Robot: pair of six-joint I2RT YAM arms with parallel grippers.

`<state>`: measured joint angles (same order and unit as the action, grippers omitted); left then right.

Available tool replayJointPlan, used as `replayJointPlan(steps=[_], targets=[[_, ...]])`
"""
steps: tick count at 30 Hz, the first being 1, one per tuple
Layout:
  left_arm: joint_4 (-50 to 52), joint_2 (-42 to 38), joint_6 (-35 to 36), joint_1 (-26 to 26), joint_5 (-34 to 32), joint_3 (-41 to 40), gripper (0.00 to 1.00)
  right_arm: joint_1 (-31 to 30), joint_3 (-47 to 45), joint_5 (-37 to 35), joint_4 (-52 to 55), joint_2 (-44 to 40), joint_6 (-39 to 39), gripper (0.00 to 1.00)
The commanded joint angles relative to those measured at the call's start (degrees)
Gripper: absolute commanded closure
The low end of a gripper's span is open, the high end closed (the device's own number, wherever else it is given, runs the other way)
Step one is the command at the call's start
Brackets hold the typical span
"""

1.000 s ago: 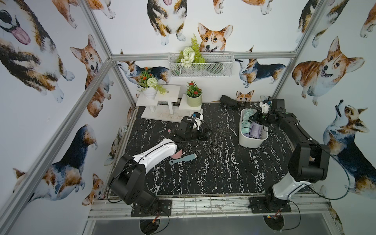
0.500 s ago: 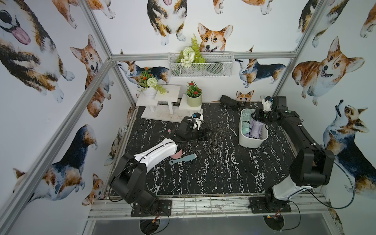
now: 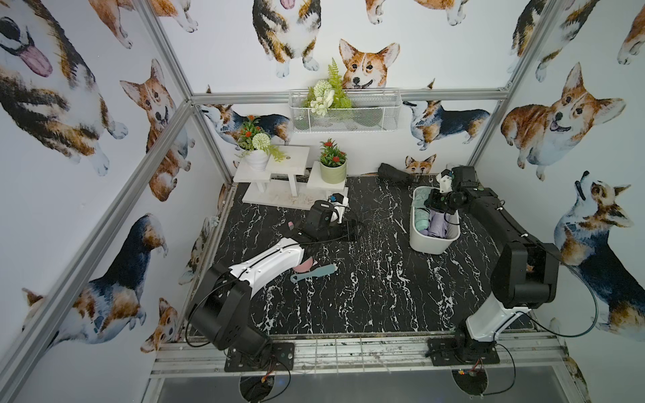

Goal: Put the umbrella into the storage box
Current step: Place the umbrella in the storage box.

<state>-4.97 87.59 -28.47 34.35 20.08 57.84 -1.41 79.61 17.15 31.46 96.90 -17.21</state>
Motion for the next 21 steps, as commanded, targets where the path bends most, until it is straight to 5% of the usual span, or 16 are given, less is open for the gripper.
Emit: replayJointPlan(steps=[1, 10, 16, 21], targets=[[-1.03, -0.23, 0.43, -0.09, -0.12, -0.28, 0.22, 0.05, -1.76, -5.60, -0.29, 0.47, -2.64, 0.96], [-0.87, 0.61, 0.68, -0.10, 0.34, 0.16, 0.22, 0.85, -1.92, -8.00, -0.44, 3.31, -3.53, 0.94], [-0.70, 2.03, 0.96, -0.13, 0.87, 1.33, 0.21, 0.82, -2.80, -8.68, -1.54, -2.23, -2.97, 0.48], [1.45, 5.53, 1.85, 0.82, 2.10, 6.51, 0.22, 1.57, -2.80, -11.65, 0.81, -6.81, -1.09, 0.38]])
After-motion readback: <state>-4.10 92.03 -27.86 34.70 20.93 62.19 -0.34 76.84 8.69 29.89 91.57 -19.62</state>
